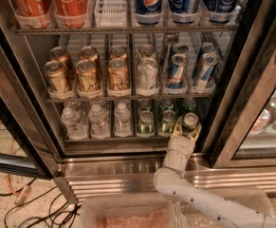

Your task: Pick green can from bottom shelf of fridge

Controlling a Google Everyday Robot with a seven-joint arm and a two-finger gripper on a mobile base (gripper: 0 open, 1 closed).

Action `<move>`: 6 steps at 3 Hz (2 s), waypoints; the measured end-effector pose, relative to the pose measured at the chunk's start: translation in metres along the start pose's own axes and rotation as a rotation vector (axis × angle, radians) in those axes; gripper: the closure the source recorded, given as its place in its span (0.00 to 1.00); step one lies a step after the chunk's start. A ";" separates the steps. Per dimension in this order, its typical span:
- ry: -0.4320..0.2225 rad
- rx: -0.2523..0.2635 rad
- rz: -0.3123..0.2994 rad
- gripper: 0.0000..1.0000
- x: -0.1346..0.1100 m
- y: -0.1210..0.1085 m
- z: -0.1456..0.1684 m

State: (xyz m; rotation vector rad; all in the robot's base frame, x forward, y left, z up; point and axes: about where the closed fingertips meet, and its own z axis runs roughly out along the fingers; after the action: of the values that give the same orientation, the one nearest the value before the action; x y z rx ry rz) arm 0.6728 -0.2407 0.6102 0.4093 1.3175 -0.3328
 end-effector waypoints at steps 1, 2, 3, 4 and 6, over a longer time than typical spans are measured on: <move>-0.032 -0.022 0.005 1.00 -0.015 0.006 -0.003; -0.058 -0.037 0.008 1.00 -0.027 0.006 -0.006; -0.079 -0.059 -0.020 1.00 -0.038 0.002 -0.022; -0.057 -0.086 -0.074 1.00 -0.035 -0.012 -0.055; -0.033 -0.179 -0.137 1.00 -0.053 -0.039 -0.135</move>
Offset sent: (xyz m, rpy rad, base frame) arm -0.0169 0.0114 0.0362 -0.0424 -0.0806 0.0493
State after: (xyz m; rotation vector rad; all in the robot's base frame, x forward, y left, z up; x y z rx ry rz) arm 0.5267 -0.2115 0.6310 0.1627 1.3333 -0.3309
